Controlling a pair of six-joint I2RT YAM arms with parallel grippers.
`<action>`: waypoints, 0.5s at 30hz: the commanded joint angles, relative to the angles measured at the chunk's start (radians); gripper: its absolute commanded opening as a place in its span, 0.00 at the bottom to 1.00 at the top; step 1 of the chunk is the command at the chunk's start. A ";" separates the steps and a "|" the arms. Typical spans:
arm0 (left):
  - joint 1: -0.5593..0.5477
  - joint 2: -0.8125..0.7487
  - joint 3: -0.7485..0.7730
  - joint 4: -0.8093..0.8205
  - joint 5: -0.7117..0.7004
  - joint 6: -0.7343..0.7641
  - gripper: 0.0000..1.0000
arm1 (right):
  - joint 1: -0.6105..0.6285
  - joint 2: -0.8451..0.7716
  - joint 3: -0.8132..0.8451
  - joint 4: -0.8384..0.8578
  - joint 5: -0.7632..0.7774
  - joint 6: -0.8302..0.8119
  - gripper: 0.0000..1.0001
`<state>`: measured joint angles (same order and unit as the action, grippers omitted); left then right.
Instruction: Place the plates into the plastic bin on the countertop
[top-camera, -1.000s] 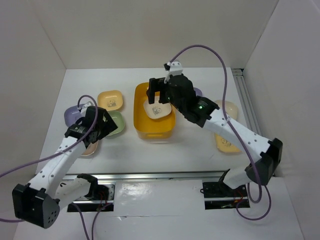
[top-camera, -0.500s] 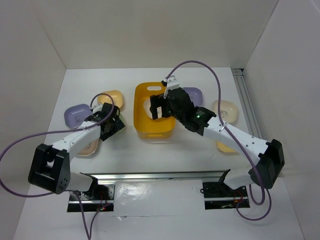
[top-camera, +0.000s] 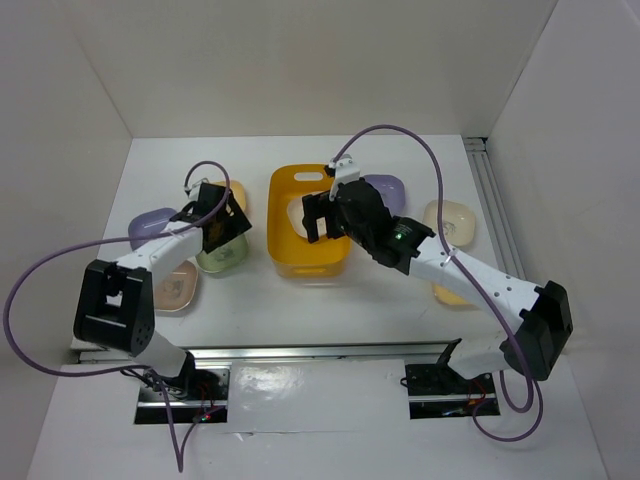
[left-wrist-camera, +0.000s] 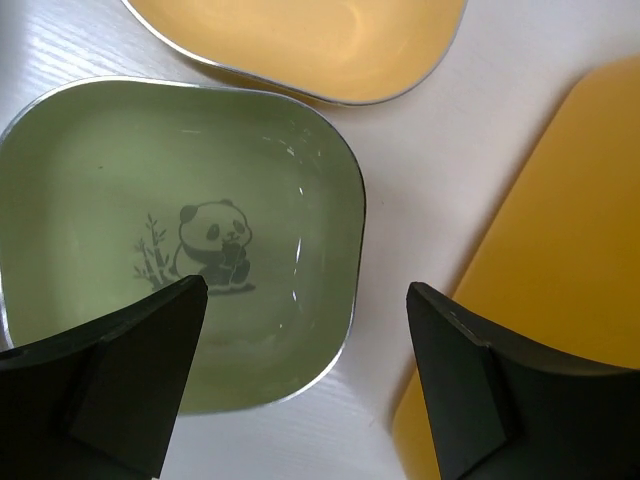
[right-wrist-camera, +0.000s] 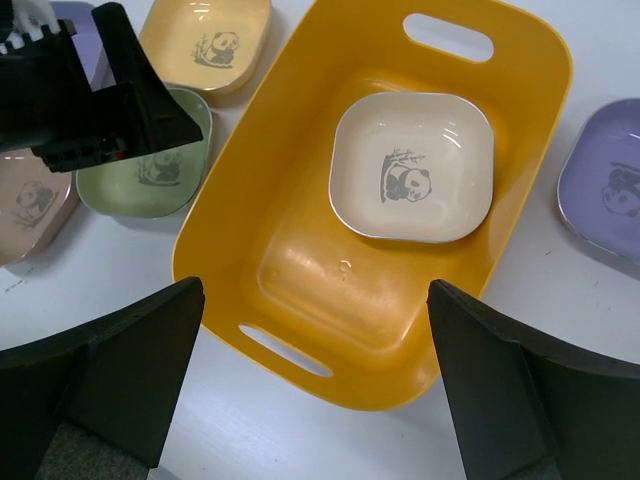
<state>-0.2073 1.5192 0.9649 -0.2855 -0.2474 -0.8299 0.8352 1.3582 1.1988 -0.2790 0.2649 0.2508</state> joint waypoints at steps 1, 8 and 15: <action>0.028 0.064 0.023 0.077 0.056 0.057 0.94 | 0.001 -0.031 -0.008 0.031 0.005 -0.016 1.00; 0.028 0.167 0.054 0.115 0.065 0.057 0.86 | -0.008 -0.031 -0.008 0.021 0.016 -0.025 1.00; 0.028 0.200 0.064 0.106 0.031 0.017 0.77 | -0.008 -0.031 -0.008 0.021 0.025 -0.035 1.00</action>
<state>-0.1818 1.7046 1.0012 -0.2047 -0.1970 -0.7929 0.8307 1.3582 1.1904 -0.2798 0.2737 0.2329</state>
